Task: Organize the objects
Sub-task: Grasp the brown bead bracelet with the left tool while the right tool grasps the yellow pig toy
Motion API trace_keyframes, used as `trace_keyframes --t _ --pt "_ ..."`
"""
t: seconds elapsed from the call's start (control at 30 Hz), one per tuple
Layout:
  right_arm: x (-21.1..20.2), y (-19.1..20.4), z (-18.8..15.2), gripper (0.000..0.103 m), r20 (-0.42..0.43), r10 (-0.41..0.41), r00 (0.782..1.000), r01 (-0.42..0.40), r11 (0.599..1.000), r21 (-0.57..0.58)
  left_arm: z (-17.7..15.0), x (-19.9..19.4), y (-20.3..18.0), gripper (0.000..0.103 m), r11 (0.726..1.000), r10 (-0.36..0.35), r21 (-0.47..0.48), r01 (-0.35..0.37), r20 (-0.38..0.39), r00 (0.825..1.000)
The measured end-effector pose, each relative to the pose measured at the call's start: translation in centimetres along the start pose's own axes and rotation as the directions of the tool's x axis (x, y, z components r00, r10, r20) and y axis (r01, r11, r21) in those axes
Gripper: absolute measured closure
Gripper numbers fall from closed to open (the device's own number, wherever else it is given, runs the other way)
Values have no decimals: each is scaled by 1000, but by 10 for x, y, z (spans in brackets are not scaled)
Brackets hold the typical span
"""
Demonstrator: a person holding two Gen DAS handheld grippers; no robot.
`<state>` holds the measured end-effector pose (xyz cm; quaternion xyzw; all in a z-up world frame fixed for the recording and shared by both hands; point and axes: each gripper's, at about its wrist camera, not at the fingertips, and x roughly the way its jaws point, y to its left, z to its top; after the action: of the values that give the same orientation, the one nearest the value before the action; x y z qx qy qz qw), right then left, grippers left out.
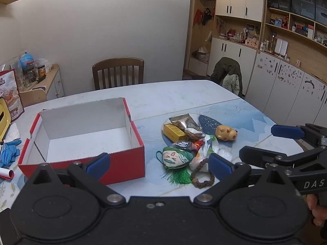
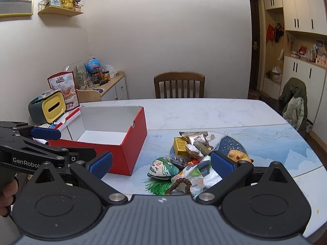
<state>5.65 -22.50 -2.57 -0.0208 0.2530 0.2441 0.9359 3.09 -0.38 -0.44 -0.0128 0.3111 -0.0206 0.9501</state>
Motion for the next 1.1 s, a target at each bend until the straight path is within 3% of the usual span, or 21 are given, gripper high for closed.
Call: trace_keyframes --t 0.37,0.57,1.1 --pt "12 -9 1 0 6 23 1000 -23 1000 4 3 13 4 2 1000 -13 -13 13 -3 1000" --pt "19 -22 0 0 1 29 1000 -29 1000 0 -2 29 7 2 1000 -9 -14 8 -51 999" --pt "65 -111 -14 2 -101 -78 992 80 997 14 -9 99 -36 2 991 -93 79 105 -135 986"
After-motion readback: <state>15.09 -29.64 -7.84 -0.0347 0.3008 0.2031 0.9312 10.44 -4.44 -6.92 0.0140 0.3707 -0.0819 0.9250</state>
